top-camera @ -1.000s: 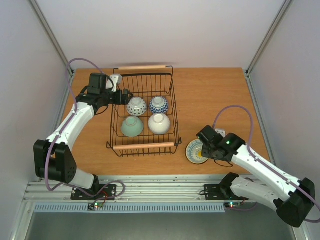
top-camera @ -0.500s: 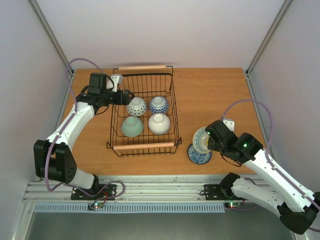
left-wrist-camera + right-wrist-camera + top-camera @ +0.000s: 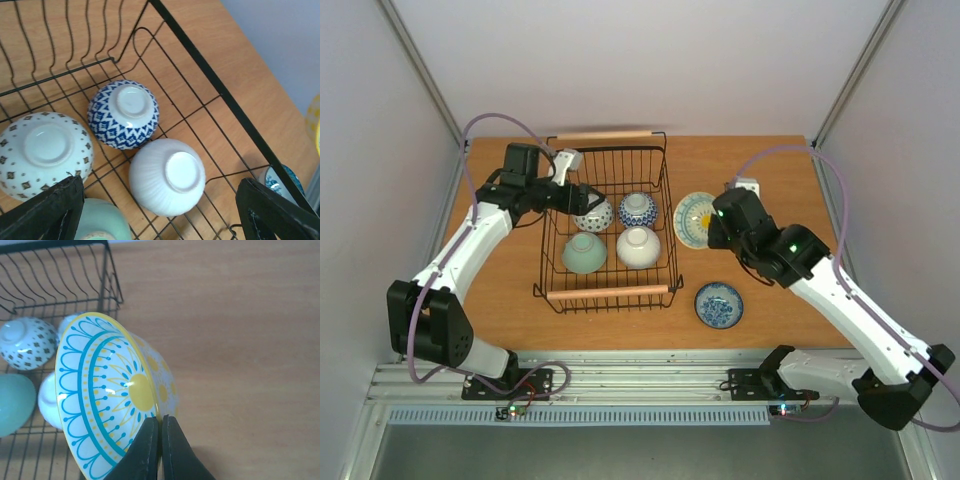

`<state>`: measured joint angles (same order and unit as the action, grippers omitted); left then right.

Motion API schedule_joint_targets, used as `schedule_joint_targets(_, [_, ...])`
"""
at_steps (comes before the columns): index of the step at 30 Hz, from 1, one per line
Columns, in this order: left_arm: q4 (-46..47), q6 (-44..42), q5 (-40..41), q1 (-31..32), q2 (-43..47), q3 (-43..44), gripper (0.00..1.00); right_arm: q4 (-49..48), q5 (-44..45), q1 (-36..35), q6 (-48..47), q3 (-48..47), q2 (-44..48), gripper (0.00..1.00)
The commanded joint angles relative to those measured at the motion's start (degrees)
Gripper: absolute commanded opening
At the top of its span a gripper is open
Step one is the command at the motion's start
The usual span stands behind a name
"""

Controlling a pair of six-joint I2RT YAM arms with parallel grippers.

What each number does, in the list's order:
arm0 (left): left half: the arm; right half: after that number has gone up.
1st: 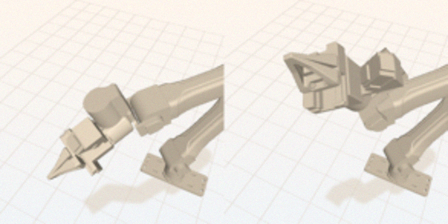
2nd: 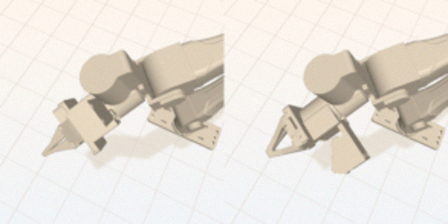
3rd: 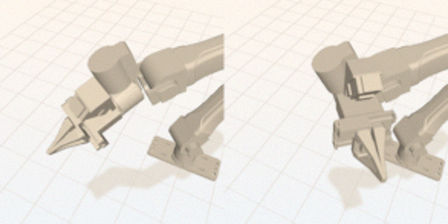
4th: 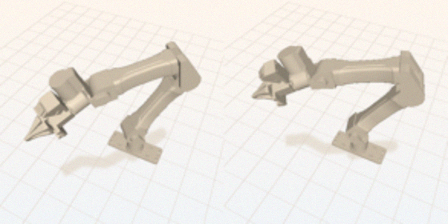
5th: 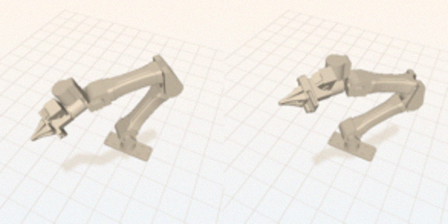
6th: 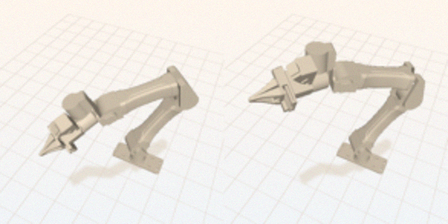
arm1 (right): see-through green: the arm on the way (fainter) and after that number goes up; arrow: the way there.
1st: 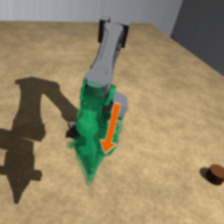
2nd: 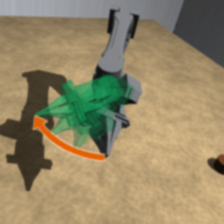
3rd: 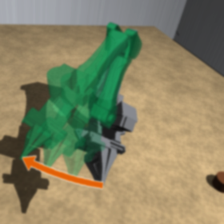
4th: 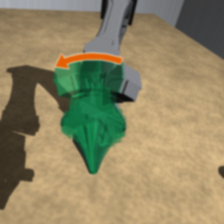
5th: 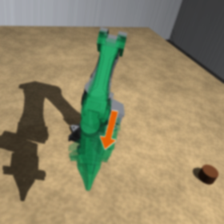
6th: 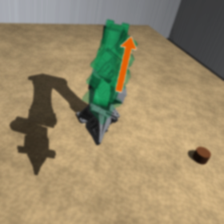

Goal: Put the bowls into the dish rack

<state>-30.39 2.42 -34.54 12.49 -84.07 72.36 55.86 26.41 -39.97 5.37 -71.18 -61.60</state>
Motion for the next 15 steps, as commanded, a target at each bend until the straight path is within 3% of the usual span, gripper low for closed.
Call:
schedule_joint_targets(1, [0.0,-2.1,-5.1,0.9,0.3,1.6,0.84,-8.8,-2.1,-0.1,-7.0,-6.1,-4.5,0.01])
schedule_joint_targets(15, [2.9,-2.3,-16.4,2.3,2.9,-0.6,0.85,-13.9,-10.7,-0.7,-10.1,-17.6,-19.9,0.01])
